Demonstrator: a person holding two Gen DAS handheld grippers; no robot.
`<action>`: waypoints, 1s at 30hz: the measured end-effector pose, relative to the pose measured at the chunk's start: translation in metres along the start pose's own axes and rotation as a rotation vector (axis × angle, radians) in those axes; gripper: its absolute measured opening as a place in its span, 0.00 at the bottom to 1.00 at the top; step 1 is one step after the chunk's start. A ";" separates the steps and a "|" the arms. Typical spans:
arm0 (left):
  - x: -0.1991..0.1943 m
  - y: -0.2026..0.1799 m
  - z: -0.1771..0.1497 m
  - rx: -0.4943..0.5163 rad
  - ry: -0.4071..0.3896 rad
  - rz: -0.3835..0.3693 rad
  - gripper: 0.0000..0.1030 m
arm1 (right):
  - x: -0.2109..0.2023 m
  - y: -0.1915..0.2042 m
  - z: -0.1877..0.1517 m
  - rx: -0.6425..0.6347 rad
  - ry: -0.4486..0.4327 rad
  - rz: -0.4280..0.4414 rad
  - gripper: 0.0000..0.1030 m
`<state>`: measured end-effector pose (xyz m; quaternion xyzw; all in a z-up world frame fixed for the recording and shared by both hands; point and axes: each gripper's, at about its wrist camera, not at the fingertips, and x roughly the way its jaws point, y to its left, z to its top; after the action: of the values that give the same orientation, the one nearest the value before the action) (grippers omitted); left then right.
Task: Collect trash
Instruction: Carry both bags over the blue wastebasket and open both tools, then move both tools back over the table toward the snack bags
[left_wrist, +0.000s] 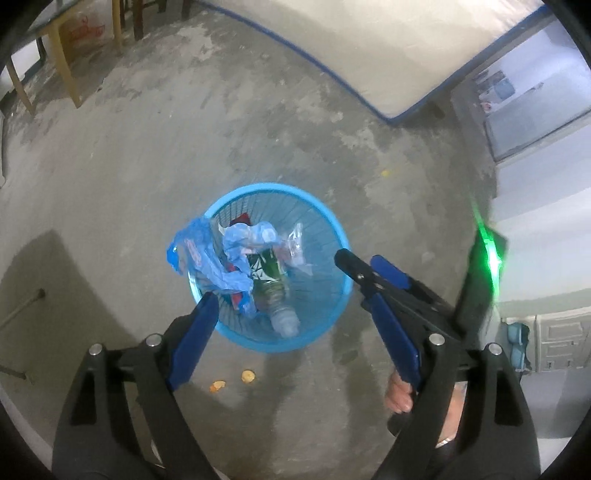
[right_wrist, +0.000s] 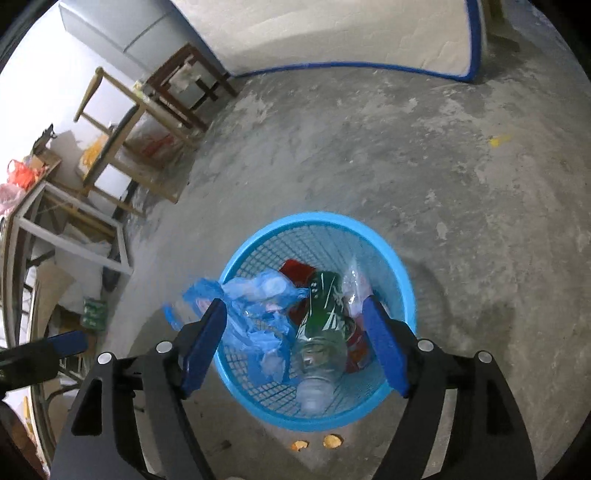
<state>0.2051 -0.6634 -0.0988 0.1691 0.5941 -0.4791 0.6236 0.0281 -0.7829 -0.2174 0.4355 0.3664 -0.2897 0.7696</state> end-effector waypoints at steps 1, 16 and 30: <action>-0.011 -0.005 -0.002 0.013 -0.010 -0.012 0.78 | -0.004 -0.001 -0.001 0.005 -0.013 -0.004 0.72; -0.281 0.016 -0.184 0.186 -0.306 -0.195 0.82 | -0.186 0.025 -0.129 -0.087 -0.252 0.141 0.72; -0.403 0.161 -0.432 -0.086 -0.695 0.158 0.84 | -0.247 0.189 -0.258 -0.391 -0.076 0.433 0.72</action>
<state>0.1505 -0.0890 0.1048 0.0150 0.3511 -0.4327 0.8302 -0.0472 -0.4385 -0.0198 0.3357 0.2847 -0.0588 0.8960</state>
